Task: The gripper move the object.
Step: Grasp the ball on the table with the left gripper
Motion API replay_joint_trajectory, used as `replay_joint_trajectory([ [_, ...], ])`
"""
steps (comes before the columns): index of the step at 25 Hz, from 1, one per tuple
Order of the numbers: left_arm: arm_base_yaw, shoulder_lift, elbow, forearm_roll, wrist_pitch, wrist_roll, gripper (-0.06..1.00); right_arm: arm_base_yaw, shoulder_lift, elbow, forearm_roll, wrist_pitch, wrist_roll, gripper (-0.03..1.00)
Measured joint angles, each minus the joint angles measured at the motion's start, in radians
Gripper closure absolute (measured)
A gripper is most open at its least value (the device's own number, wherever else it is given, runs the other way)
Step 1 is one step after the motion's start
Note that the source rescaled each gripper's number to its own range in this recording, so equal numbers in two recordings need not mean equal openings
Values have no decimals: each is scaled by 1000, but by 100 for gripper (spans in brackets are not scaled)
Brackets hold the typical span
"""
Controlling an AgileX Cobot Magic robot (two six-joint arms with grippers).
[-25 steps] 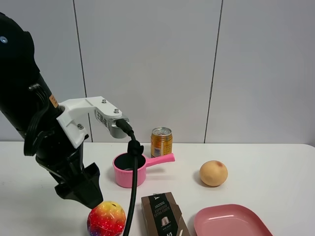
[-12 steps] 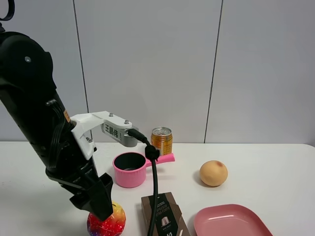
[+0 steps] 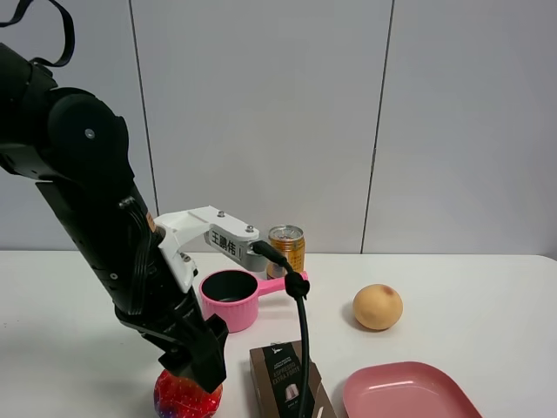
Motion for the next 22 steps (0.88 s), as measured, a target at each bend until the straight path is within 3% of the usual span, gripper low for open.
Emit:
replay_joint_trajectory([
  [7, 0, 24, 0, 34, 58, -23, -6, 0, 0, 0, 0, 0, 0, -3],
  [22, 0, 52, 0, 6, -3, -26, -6, 0, 0, 0, 0, 0, 0, -3],
])
